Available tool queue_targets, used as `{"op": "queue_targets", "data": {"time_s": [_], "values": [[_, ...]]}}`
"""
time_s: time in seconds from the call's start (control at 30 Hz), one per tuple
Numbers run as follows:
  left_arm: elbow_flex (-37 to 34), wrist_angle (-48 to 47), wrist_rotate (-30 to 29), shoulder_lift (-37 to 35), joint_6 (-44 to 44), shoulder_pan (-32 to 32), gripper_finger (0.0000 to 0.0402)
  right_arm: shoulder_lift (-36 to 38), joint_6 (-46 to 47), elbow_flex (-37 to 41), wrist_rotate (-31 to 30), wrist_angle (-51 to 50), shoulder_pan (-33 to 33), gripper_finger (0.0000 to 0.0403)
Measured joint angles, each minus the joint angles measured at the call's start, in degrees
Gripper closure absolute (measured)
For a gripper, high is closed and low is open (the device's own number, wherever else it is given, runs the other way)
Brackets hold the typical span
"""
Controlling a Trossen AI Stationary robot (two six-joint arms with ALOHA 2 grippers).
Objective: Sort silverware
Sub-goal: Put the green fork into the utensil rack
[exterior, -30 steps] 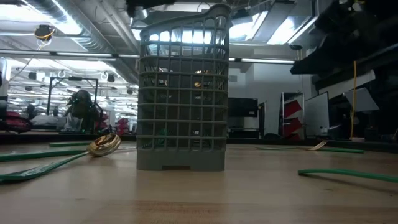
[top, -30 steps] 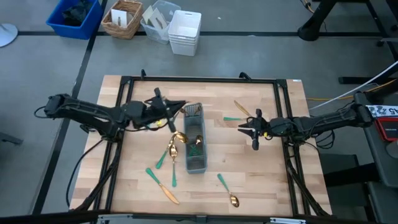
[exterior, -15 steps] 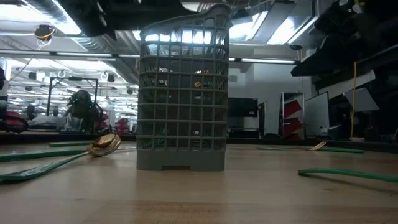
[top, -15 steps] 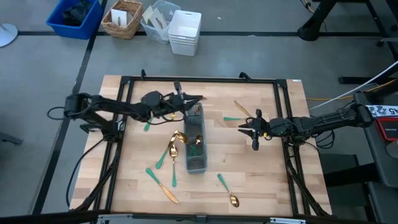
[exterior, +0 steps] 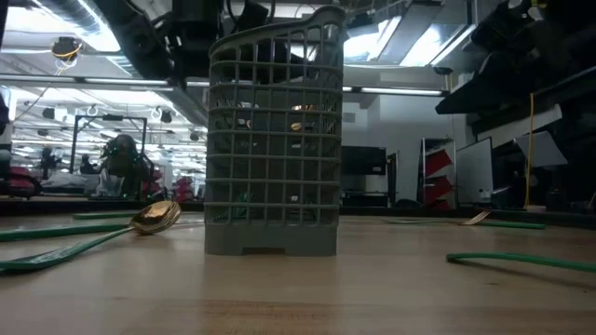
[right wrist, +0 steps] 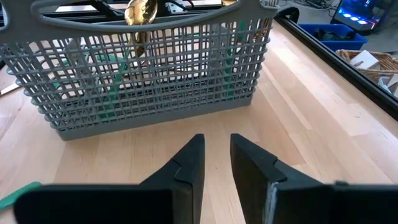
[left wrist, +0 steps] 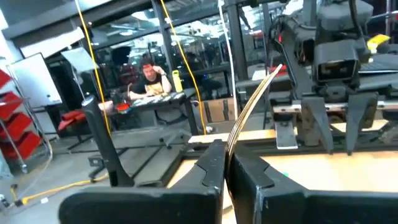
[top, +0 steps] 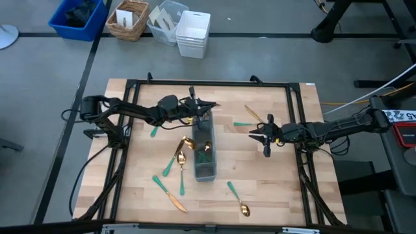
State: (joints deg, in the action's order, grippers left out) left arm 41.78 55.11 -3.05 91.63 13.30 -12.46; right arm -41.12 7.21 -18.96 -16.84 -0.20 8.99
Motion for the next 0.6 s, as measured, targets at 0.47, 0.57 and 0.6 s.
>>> {"op": "queue_targets", "data": {"time_s": [0.47, 0.57, 0.6], "values": [[0.00, -4.65, -0.11, 1.27, -1.34, 1.74, 0.0393, 0.00, -0.03, -0.03, 0.00, -0.09, -0.01, 0.0324], [0.00, -4.97, -0.11, 1.27, -1.34, 1.72, 0.0394, 0.00, -0.03, -0.04, 0.00, -0.11, 0.00, 0.0324], [0.00, -5.02, -0.12, 1.27, -1.35, 1.72, 0.0394, 0.00, -0.05, -0.04, 0.00, -0.11, -0.01, 0.0324]]}}
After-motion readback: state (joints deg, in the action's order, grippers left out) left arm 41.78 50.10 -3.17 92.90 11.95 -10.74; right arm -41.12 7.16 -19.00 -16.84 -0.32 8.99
